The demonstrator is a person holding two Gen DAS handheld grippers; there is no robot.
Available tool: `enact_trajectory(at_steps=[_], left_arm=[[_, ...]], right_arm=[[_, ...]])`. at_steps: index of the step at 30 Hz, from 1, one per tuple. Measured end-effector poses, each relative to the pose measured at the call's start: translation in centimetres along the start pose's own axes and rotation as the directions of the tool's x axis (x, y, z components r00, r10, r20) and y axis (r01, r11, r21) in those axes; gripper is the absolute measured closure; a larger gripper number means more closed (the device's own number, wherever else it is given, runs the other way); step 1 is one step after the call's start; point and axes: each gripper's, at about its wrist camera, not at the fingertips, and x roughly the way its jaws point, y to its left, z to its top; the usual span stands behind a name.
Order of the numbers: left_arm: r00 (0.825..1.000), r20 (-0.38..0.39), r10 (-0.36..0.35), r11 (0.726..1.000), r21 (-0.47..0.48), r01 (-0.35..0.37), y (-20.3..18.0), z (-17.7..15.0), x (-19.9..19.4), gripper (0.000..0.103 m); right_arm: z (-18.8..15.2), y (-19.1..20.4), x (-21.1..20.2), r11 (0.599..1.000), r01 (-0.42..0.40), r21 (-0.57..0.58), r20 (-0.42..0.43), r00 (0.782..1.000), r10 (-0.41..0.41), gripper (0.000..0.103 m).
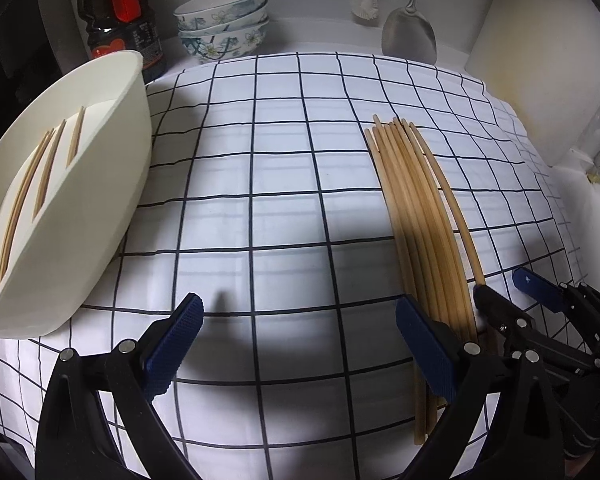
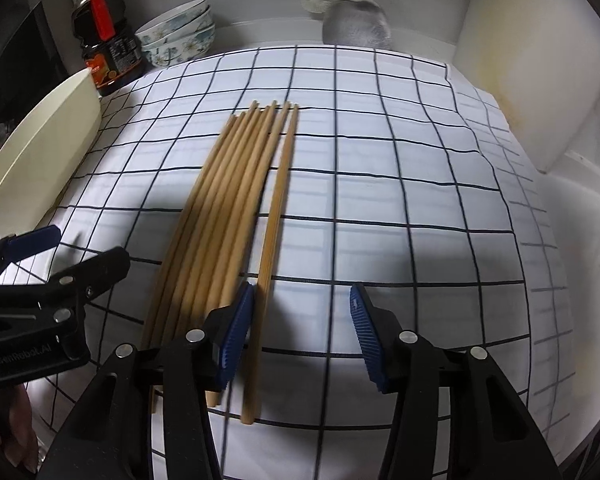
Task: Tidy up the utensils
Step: 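Close the right tool on one chopstick while the left tool grasps another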
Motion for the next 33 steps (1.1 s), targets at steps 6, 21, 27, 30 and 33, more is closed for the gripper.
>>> enact_trajectory(at_steps=[6, 21, 27, 30, 33], left_arm=[[1.0, -0.006, 0.0, 1.0, 0.023, 0.001, -1.0, 0.1, 0.7, 0.008], [1.0, 0.0, 0.009, 0.999, 0.053, -0.009, -1.4, -0.2, 1.2, 0.007], [0.999, -0.04, 0.033, 0.998, 0.061, -0.03, -1.3, -0.7, 1.3, 0.007], [0.999, -0.03, 0.043, 0.998, 0.054, -0.041, -1.1, -0.4, 1.5, 0.007], [0.999, -0.022, 0.036, 0.998, 0.046, -0.035, -1.0, 0.2, 1.8, 0.01]], right_arm=[[0.0, -1.5, 0.0, 1.0, 0.011, 0.027, 0.003, 1.0, -0.011, 0.055], [-0.3, -2.3, -0.2, 0.999, 0.007, 0.04, 0.003, 1.0, -0.007, 0.055], [-0.2, -2.5, -0.1, 0.999, 0.006, 0.047, 0.003, 1.0, -0.006, 0.055], [-0.1, -2.3, 0.0, 0.999, 0.009, 0.041, 0.004, 1.0, -0.009, 0.055], [0.1, -2.0, 0.2, 1.0, 0.016, 0.027, 0.011, 1.0, -0.016, 0.055]])
